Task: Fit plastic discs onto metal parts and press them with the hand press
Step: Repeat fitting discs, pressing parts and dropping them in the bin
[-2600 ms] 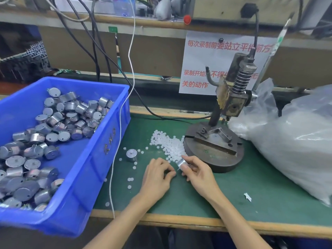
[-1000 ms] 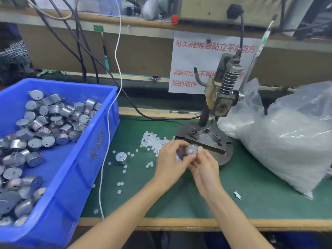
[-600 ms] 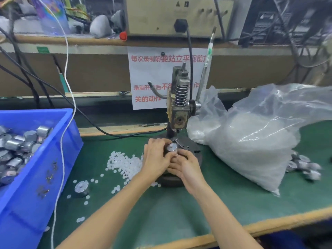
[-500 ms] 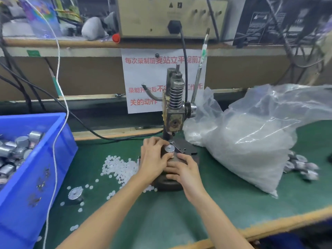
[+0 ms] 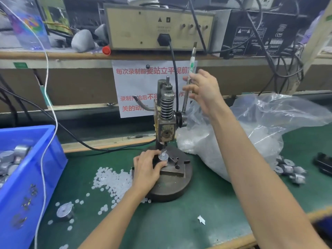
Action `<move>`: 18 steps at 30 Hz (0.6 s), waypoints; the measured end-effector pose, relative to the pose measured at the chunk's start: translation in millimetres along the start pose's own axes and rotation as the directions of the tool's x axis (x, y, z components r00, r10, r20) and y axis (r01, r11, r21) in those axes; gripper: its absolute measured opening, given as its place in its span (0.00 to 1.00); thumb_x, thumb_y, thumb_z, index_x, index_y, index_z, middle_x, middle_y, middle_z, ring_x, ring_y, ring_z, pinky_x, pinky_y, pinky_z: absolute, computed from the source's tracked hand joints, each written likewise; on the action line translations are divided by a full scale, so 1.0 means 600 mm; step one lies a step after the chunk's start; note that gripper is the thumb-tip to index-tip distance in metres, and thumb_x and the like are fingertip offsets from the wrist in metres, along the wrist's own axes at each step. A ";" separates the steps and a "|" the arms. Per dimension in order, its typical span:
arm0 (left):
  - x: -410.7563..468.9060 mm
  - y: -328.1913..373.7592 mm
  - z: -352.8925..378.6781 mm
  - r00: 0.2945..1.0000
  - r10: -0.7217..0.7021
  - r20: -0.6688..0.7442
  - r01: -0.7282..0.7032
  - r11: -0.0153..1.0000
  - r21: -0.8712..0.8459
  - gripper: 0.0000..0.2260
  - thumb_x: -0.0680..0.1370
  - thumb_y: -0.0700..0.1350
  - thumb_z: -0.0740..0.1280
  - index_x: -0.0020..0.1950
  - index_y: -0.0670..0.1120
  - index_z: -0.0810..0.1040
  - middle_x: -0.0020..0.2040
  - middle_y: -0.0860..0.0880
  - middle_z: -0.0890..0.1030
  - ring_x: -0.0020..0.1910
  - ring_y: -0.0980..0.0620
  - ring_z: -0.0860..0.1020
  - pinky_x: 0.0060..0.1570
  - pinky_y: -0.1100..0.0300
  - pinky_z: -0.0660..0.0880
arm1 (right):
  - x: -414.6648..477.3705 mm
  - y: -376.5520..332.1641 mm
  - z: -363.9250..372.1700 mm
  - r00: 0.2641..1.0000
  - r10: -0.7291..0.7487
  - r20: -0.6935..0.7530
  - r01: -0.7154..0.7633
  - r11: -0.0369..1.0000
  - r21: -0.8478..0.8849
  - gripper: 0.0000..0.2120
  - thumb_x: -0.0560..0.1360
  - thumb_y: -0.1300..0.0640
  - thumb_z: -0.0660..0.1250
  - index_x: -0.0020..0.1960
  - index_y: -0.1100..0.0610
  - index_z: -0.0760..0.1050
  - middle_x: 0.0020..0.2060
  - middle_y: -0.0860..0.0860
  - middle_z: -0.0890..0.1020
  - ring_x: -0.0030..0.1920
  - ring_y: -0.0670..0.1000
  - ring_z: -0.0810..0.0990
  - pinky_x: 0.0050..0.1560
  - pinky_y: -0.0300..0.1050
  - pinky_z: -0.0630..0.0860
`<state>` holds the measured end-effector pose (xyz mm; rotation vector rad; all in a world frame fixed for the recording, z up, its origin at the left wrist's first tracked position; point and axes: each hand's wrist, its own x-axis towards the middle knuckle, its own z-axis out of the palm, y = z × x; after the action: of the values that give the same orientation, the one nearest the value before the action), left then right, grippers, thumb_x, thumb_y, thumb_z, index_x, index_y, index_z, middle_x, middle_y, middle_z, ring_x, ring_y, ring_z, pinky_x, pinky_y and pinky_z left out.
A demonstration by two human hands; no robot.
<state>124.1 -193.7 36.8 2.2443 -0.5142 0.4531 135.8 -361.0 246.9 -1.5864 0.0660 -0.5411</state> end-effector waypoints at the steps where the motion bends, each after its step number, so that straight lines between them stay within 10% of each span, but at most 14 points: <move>1: 0.000 0.000 0.000 1.000 0.000 0.001 0.000 1.000 -0.005 0.13 0.73 0.49 0.71 0.55 0.48 0.77 0.53 0.55 0.79 0.53 0.54 0.74 0.53 0.66 0.54 | 0.000 -0.003 0.005 1.000 -0.005 0.014 0.005 1.000 0.001 0.12 0.78 0.60 0.62 0.61 0.59 0.69 0.46 0.52 0.77 0.35 0.44 0.73 0.34 0.37 0.70; 3: 0.001 0.000 0.000 1.000 0.002 -0.002 -0.002 1.000 -0.010 0.13 0.73 0.49 0.72 0.55 0.48 0.78 0.52 0.55 0.79 0.53 0.54 0.74 0.52 0.66 0.54 | -0.023 0.006 0.009 0.991 -0.105 -0.082 0.104 0.994 -0.019 0.01 0.77 0.60 0.63 0.48 0.57 0.73 0.38 0.50 0.74 0.33 0.44 0.68 0.35 0.38 0.67; 7: 0.000 -0.004 0.003 1.000 0.008 -0.008 -0.008 1.000 0.000 0.13 0.73 0.50 0.71 0.56 0.47 0.77 0.53 0.54 0.79 0.53 0.54 0.74 0.52 0.65 0.54 | -0.111 0.058 0.008 0.928 -0.309 -0.210 0.332 0.940 0.082 0.14 0.76 0.59 0.63 0.35 0.54 0.61 0.28 0.46 0.64 0.29 0.43 0.61 0.32 0.36 0.62; 18: -0.001 -0.001 0.004 1.000 0.007 0.009 -0.008 1.000 0.018 0.13 0.75 0.50 0.69 0.57 0.48 0.76 0.54 0.54 0.78 0.55 0.53 0.72 0.52 0.63 0.54 | -0.083 0.043 0.027 0.960 -0.214 -0.178 0.248 0.948 0.198 0.14 0.76 0.71 0.59 0.52 0.53 0.71 0.42 0.47 0.77 0.32 0.40 0.70 0.32 0.34 0.68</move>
<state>124.4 -194.7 34.8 2.2633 -0.5252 0.4534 105.4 -330.7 207.6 -1.3419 -0.0626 -0.8276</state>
